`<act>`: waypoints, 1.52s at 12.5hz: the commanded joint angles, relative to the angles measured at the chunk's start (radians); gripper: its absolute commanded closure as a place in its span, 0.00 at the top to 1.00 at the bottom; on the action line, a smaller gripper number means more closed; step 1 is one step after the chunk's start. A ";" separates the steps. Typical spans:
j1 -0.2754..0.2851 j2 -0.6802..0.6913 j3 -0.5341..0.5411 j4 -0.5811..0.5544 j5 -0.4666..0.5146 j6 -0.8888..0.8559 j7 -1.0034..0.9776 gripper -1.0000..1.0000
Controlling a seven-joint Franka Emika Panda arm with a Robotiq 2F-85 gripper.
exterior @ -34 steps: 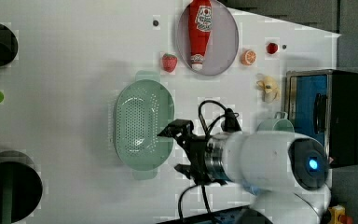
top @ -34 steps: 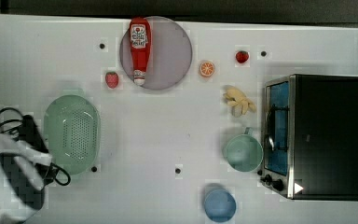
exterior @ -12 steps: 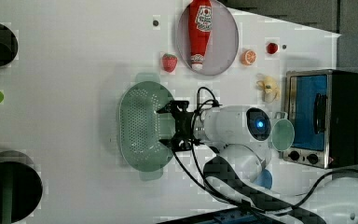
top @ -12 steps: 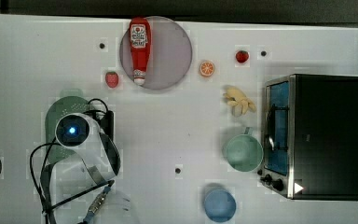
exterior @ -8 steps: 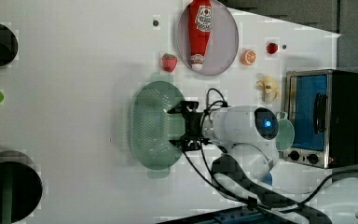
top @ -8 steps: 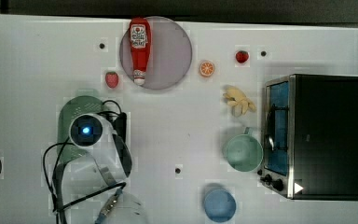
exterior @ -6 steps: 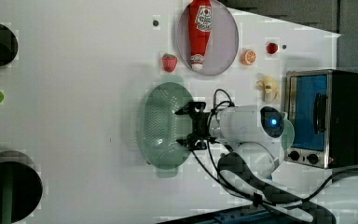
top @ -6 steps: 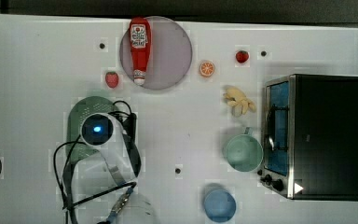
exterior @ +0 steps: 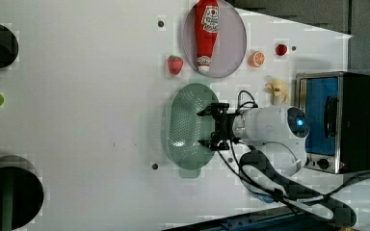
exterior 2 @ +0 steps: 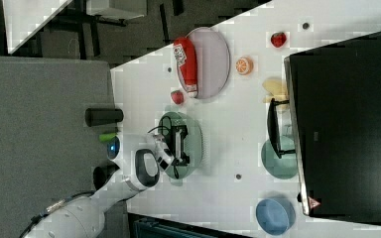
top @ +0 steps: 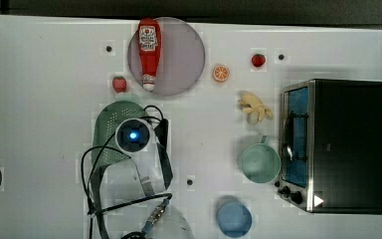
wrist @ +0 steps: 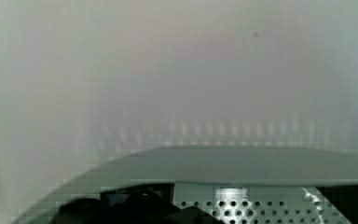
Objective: Drag strainer left to right.
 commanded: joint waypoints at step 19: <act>-0.088 -0.066 -0.345 -0.018 -0.009 -0.010 -0.501 1.00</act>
